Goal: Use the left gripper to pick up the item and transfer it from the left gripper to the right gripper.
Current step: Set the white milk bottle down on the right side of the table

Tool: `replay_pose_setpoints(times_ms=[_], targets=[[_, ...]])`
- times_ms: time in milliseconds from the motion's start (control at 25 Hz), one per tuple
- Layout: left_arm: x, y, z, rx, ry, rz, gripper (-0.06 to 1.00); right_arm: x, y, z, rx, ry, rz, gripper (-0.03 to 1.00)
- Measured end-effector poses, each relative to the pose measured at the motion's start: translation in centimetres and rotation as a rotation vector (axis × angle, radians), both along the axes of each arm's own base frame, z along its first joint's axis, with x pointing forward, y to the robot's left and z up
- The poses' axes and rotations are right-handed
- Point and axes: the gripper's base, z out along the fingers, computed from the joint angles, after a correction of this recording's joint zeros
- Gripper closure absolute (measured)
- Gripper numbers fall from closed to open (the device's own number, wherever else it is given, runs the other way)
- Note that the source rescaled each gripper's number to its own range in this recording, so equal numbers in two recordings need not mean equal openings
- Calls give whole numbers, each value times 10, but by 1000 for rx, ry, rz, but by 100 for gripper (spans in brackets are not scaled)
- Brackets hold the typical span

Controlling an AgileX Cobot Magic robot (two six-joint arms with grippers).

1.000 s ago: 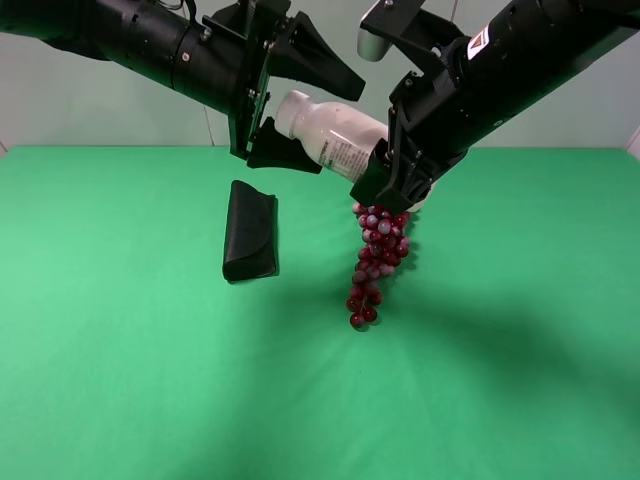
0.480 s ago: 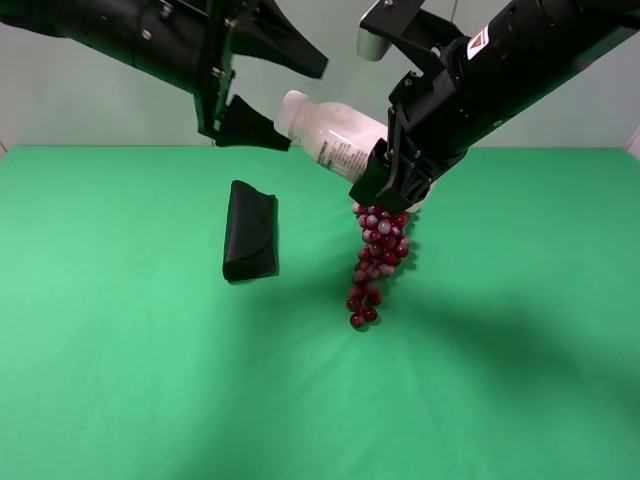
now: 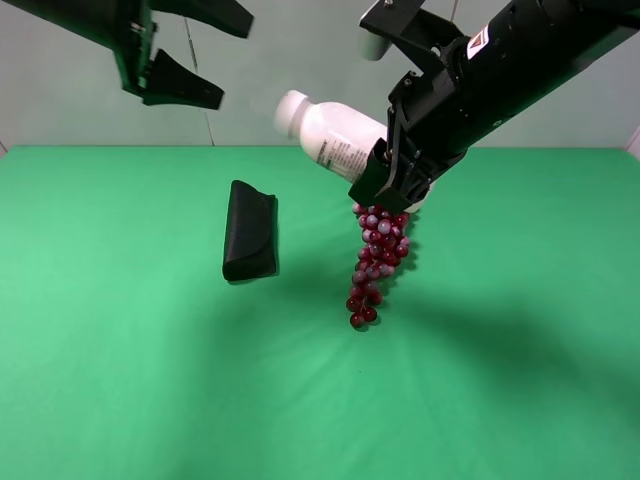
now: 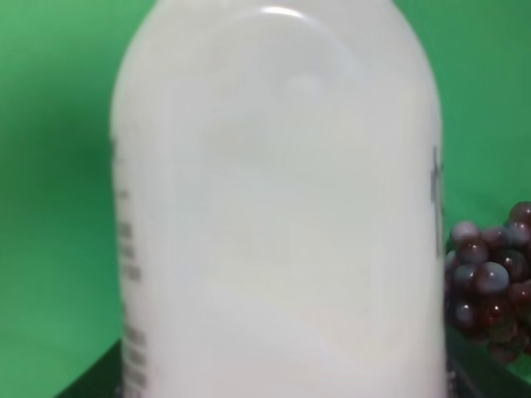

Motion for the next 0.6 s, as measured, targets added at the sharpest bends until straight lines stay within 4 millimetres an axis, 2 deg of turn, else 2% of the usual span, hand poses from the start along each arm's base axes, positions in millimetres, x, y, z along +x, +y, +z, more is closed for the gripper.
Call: replay_pose_setpoints(times_ms=[160,240,600], targets=[[-12,24,22,74,-75,48,18,0,0,0,0,0,0,97],[-27,40,39,168,-137,78,18,0,0,0,0,0,0,97],[-86,65,85,491,-265,188,18,0,0,0,6,5,-2,97]])
